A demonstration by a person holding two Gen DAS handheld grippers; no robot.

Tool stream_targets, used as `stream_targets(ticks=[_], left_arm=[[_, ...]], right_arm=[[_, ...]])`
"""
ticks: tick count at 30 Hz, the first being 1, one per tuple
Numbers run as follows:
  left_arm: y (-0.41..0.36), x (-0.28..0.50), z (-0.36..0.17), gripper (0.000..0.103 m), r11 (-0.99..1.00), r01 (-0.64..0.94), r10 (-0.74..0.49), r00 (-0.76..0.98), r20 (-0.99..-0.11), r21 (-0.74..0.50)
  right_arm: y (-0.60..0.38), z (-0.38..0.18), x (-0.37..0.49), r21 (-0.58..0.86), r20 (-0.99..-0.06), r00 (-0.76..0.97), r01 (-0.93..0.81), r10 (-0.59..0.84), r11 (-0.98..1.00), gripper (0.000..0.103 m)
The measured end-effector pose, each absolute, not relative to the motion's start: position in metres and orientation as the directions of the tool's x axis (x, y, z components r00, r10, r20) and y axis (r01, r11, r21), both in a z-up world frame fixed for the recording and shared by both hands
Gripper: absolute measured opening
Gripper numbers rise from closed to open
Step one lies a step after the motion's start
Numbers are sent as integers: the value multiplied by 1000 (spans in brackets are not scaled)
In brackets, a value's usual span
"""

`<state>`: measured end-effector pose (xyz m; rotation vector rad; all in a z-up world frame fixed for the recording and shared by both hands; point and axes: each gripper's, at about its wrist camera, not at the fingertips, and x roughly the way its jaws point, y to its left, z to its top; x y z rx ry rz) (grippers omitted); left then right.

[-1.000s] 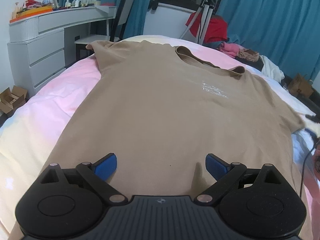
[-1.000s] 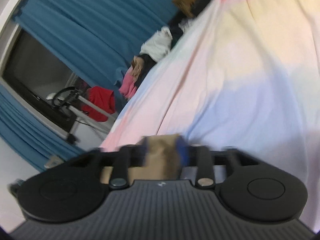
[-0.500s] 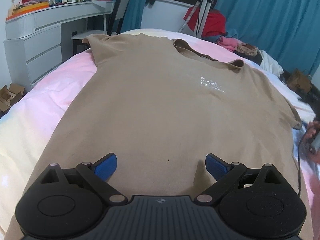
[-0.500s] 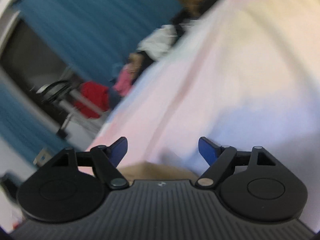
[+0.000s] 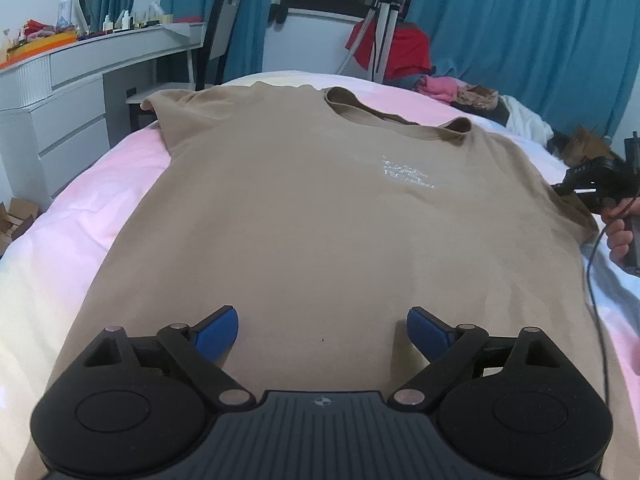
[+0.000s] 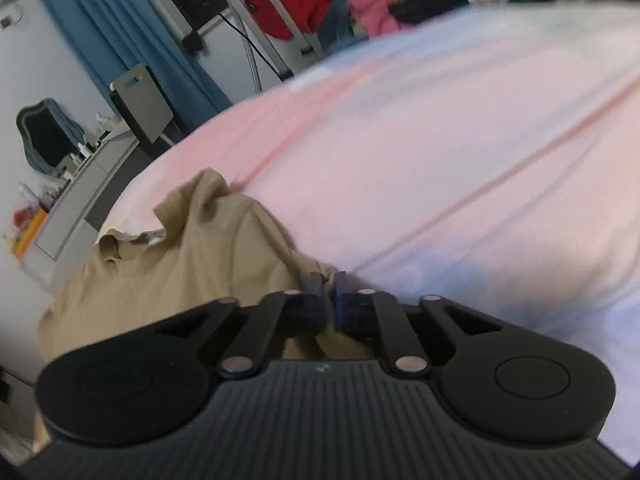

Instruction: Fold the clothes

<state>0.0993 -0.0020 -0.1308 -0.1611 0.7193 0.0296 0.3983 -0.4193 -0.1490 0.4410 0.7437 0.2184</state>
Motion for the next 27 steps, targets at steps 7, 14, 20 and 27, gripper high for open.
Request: stream_targets(ticks=[7,14,20,27], left_arm=[[-2,94,-124,93,987,-74,-36,768,-640,-145],[-6,99,-123,93,990,-71,-21,772,-635,-119],[-5,93,-118,93,991,-70,-17,782,-623,-115],[0,78,-110,94,986,-73,-36,783,-621,-150]], right_arm=[[-453,-133,364,514,-439,898,251,0,820,5],[-488,-152,318,631,-448,877,448,-173,634,8],[-454,-151,266,712,-406,912,356,-60,605,12],[-422,-178,243,789,-443,892,342,87,511,86]])
